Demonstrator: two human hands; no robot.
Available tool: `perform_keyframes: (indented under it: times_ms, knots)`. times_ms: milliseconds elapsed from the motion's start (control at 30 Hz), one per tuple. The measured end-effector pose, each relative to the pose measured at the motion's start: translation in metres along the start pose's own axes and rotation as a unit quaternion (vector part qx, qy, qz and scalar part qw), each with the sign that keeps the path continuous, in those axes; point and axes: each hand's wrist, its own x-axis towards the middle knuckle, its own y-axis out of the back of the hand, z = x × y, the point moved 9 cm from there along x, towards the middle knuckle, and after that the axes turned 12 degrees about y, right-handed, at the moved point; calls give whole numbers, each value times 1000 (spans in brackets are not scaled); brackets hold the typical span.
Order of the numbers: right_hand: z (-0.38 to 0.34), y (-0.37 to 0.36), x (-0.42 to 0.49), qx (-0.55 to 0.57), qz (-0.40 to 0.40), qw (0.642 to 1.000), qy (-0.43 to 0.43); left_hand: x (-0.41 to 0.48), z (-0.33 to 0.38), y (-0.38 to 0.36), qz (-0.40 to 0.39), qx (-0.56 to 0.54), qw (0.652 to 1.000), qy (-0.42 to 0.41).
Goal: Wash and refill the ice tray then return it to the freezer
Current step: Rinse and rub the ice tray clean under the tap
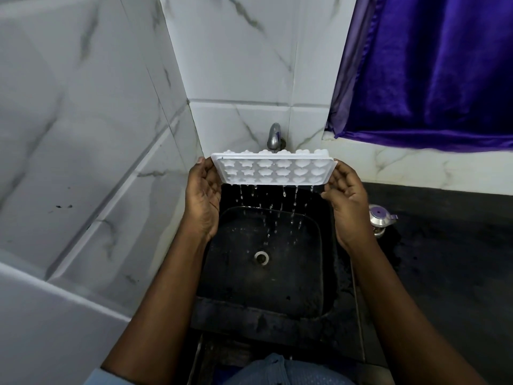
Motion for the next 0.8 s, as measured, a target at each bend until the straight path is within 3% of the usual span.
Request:
perform_keyframes:
  times_ms: [800]
  knots:
    - [19,2,9,27,-2,1000,-7,9,4,4,-5,-34,999,-9]
